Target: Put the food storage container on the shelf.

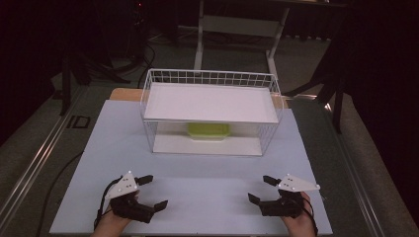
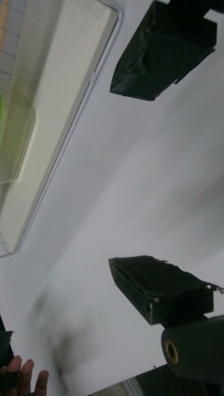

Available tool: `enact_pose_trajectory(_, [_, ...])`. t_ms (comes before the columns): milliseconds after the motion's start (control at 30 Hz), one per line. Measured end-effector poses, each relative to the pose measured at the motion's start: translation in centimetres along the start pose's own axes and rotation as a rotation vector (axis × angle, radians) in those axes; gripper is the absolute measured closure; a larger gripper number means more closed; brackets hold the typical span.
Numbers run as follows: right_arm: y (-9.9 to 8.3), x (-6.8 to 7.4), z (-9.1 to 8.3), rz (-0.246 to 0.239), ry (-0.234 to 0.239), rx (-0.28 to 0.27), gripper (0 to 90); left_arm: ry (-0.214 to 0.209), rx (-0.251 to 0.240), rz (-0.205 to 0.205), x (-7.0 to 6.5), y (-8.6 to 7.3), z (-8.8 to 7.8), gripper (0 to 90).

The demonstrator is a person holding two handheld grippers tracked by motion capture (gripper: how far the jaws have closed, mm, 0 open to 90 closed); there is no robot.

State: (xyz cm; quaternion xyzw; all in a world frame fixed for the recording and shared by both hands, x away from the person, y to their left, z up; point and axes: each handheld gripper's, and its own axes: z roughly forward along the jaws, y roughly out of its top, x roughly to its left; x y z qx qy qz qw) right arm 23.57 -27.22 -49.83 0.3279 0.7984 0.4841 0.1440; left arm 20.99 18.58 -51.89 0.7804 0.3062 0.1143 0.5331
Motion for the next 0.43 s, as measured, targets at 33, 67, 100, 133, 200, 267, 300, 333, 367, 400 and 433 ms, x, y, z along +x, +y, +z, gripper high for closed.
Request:
enact_pose_trajectory(33, [0.0,0.0,0.0,0.0,0.0,0.0,14.2,0.0,0.0,0.0,0.0,0.0,0.0,1.5])
enact_pose_trajectory(67, [0.02,-0.07,-0.08,-0.011,-0.001,-0.005,14.3,-0.006,-0.015,0.001,-0.05,0.25,-0.17,1.5])
enact_pose_trajectory(100, [-0.03,-0.35,-0.18,-0.012,0.001,-0.011,14.6,-0.002,-0.026,-0.004,-0.04,0.35,-0.25,1.5])
enact_pose_trajectory(133, [-0.03,-0.35,-0.18,-0.012,0.001,-0.011,14.6,0.003,-0.032,0.003,-0.03,0.39,-0.32,1.5])
enact_pose_trajectory(200, [-0.1,-0.51,-0.14,-0.009,-0.002,-0.007,14.6,0.013,-0.018,0.018,-0.02,0.33,-0.28,1.5])
enact_pose_trajectory(267, [-0.21,-0.62,-0.01,0.004,0.005,0.001,14.6,0.001,-0.009,0.017,0.02,0.22,-0.15,1.5])
enact_pose_trajectory(300, [-0.25,-0.65,0.06,0.004,0.003,0.002,14.7,0.002,-0.007,0.018,0.02,0.2,-0.1,1.5])
enact_pose_trajectory(333, [-0.26,-0.63,0.11,0.001,0.001,0.006,14.6,0.0,-0.005,0.019,0.0,0.2,-0.06,1.5])
enact_pose_trajectory(367, [-0.27,-0.61,0.15,0.004,0.005,0.007,14.6,0.002,-0.002,0.021,0.01,0.22,-0.02,1.5])
enact_pose_trajectory(400, [-0.26,-0.6,0.18,0.004,0.008,0.006,14.7,0.004,-0.001,0.023,0.03,0.23,0.03,1.5])
enact_pose_trajectory(433, [-0.21,-0.57,0.24,0.001,0.011,0.009,14.6,0.001,-0.003,0.018,0.05,0.22,0.08,1.5])
